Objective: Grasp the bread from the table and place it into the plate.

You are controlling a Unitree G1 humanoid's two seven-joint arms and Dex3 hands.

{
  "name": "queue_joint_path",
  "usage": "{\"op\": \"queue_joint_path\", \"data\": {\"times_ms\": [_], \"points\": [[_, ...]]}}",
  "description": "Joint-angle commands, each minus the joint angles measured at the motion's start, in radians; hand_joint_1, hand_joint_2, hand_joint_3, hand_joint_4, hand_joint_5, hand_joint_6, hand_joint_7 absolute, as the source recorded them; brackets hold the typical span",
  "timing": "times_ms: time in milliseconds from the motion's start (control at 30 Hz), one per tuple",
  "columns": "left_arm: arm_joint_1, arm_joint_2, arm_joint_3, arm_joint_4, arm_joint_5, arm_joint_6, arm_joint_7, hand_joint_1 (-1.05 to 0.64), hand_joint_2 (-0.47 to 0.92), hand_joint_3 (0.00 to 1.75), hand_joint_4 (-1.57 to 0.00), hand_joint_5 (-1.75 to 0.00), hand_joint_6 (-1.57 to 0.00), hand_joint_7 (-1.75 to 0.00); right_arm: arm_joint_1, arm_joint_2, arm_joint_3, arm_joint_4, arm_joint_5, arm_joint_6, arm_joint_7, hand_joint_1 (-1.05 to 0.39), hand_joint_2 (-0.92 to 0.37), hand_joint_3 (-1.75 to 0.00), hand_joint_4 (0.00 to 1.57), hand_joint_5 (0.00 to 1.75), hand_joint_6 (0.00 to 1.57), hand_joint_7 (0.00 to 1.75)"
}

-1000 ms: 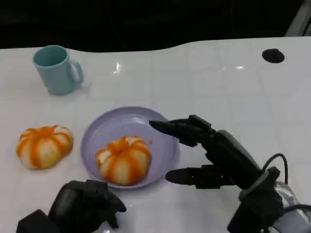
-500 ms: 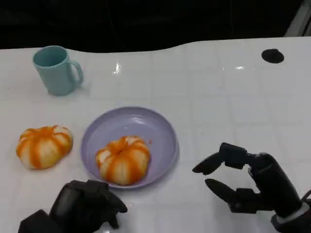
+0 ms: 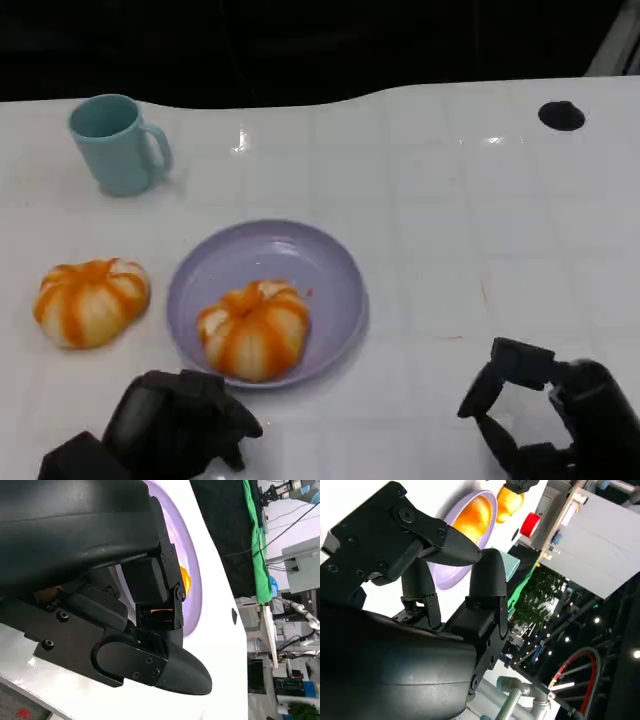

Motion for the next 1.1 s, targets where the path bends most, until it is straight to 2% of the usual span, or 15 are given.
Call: {"op": "queue_joint_path", "data": {"times_ms": [33,433,800,1100], "points": [[0.010,0.019,0.006,0.004,-0.001,-0.004,0.000,-1.05,0.92,0.15,-1.24,-1.10,-1.41,-0.52,0.024,0.012,-0.030,0.006,-0.009,-0.019,-0.013,-0.29,-0.32,-1.34,0.72,1.66,0.66,1.49],[0.014,0.035,0.013,0.008,-0.004,-0.011,-0.010,-1.05,0.92,0.18,-1.24,-1.12,-1.41,-0.53,0.013,0.041,-0.063,0.067,-0.077,-0.060,-0.044,-0.26,-0.36,-1.26,0.70,1.65,0.65,1.46],[0.017,0.032,0.015,0.011,-0.008,-0.018,-0.021,-1.05,0.92,0.17,-1.22,-1.13,-1.39,-0.53,0.012,0.047,-0.070,0.086,-0.078,-0.074,-0.049,-0.30,-0.38,-1.23,0.71,1.62,0.68,1.39],[0.009,0.038,0.015,0.033,0.005,-0.046,-0.013,-1.05,0.92,0.19,-1.21,-1.14,-1.39,-0.53,0.002,0.047,-0.075,0.108,-0.095,-0.084,-0.055,-0.29,-0.34,-1.27,0.71,1.63,0.69,1.40]]}}
